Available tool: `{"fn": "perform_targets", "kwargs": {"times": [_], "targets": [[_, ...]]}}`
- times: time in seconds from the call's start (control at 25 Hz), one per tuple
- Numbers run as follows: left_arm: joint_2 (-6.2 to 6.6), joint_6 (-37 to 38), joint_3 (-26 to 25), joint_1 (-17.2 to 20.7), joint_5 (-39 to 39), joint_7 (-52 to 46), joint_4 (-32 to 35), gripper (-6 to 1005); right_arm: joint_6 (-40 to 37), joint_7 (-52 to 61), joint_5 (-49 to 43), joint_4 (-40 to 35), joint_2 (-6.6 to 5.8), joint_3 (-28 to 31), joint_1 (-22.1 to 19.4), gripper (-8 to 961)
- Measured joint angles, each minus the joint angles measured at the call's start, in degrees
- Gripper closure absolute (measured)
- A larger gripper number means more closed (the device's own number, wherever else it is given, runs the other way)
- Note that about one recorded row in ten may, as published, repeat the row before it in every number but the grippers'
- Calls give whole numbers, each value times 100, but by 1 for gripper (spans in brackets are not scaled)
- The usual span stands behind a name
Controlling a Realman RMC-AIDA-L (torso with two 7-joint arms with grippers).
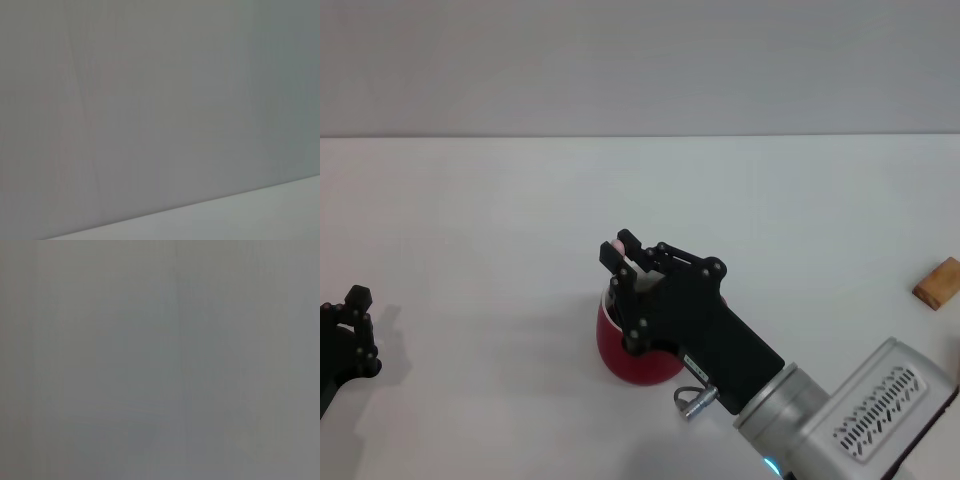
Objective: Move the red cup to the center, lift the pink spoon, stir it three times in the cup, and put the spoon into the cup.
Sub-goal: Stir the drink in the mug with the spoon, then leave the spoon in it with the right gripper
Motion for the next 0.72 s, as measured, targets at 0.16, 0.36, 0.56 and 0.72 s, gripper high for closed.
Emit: {"fn": "perform_targets", "kwargs": {"times": [0.16, 0.36, 0.56, 0.72], "targets": [[0, -4, 0, 0, 0, 0, -3, 1001, 70, 98, -87, -47, 6, 91, 22, 921], [-6, -23, 0, 1, 0, 0, -1, 1001, 162, 108, -116, -161, 7, 205, 79, 921], [-9, -30, 0, -4, 0, 0, 7, 1001, 193, 139, -118, -324, -8, 311, 123, 922], [-11, -40, 0, -6, 0, 0, 3, 1001, 136, 356, -118, -522, -15, 339, 91, 922]]}}
